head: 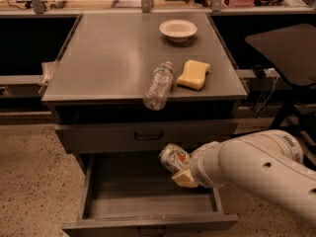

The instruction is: Place 7up can into middle drawer

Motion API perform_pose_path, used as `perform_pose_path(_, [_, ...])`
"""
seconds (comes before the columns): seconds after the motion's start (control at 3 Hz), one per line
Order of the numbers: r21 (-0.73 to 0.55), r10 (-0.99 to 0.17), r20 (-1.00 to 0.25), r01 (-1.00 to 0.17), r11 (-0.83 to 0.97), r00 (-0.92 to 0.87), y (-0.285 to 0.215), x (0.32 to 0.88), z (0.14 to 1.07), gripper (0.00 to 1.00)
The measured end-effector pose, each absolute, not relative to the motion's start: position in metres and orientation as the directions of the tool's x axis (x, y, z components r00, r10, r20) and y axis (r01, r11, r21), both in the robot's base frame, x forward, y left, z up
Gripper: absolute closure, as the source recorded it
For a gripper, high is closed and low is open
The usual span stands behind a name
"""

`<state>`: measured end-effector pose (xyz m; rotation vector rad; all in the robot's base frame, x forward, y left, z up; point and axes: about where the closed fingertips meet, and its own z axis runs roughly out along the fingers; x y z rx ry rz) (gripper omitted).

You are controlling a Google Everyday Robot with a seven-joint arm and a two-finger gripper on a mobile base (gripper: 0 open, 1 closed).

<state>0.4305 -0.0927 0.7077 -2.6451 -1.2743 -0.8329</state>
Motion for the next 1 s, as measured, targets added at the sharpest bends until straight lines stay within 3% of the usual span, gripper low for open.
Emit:
perform_pose_path(0.33, [0.110,0.637,0.572,0.721,-0.684,0.517,-0.102,0.435,0.701,1.00])
perform_pose_path(1.0, [0.043,0.594,0.583,0.709,-0.704,0.554,-0.108,0.437,0.678,1.00])
